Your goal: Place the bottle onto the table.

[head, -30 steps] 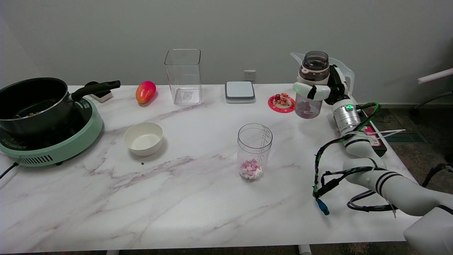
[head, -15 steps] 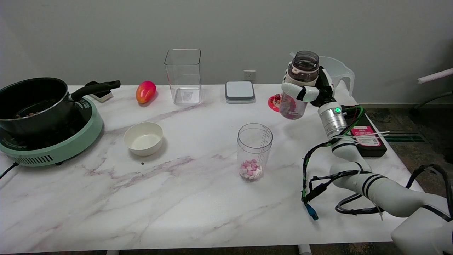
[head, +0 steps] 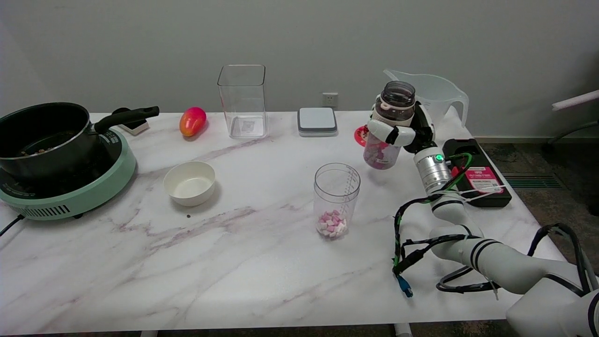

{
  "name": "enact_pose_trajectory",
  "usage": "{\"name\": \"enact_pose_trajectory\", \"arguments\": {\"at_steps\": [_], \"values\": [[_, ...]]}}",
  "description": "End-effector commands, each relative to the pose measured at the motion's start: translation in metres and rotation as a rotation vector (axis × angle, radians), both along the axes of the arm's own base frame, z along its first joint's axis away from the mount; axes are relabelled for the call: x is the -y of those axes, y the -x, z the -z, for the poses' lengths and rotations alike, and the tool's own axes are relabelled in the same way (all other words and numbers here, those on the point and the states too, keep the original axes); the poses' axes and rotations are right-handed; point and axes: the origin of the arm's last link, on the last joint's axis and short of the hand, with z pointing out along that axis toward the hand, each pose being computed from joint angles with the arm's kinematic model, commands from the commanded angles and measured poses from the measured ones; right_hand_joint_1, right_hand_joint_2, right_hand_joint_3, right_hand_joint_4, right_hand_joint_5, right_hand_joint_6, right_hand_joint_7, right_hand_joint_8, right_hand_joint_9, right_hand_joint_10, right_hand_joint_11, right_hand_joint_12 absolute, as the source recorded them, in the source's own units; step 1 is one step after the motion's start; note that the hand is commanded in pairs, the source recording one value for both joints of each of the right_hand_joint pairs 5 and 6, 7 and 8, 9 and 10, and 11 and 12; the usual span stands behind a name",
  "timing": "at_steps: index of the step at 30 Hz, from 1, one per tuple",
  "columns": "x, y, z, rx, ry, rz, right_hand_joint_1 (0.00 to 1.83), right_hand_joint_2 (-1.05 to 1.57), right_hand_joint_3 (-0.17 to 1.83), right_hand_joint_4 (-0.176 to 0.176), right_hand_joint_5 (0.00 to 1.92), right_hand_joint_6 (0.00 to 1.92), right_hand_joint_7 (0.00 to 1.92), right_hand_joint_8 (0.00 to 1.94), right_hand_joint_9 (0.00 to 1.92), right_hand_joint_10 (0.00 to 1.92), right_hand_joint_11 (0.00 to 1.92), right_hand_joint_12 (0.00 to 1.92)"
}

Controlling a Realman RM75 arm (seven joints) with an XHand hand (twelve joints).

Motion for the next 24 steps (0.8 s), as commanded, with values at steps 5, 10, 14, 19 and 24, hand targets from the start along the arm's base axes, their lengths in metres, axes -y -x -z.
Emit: {"name": "enact_pose_trajectory", "arguments": {"at_steps": [5, 10, 14, 19, 24], "values": [[-0.007, 0.02, 0.007, -0.015, -0.002, 0.048, 1.57, 0.29, 0.94, 0.0, 1.44, 1.44, 1.4, 1.4, 1.3, 1.3, 1.11, 1.11], [-0.01, 0.022, 0.006, -0.019, 0.004, 0.05, 1.56, 0.29, 0.94, 0.0, 1.45, 1.45, 1.4, 1.4, 1.31, 1.31, 1.11, 1.11], [-0.012, 0.024, 0.005, -0.021, 0.005, 0.057, 1.56, 0.28, 0.96, 0.0, 1.45, 1.45, 1.4, 1.4, 1.32, 1.32, 1.12, 1.12], [-0.015, 0.028, 0.005, -0.021, 0.005, 0.067, 1.55, 0.25, 0.99, 0.0, 1.44, 1.44, 1.4, 1.4, 1.32, 1.32, 1.13, 1.13], [-0.017, 0.031, 0.006, -0.02, 0.004, 0.073, 1.53, 0.06, 1.19, 0.0, 1.26, 1.26, 1.38, 1.38, 1.29, 1.29, 1.1, 1.1]]}}
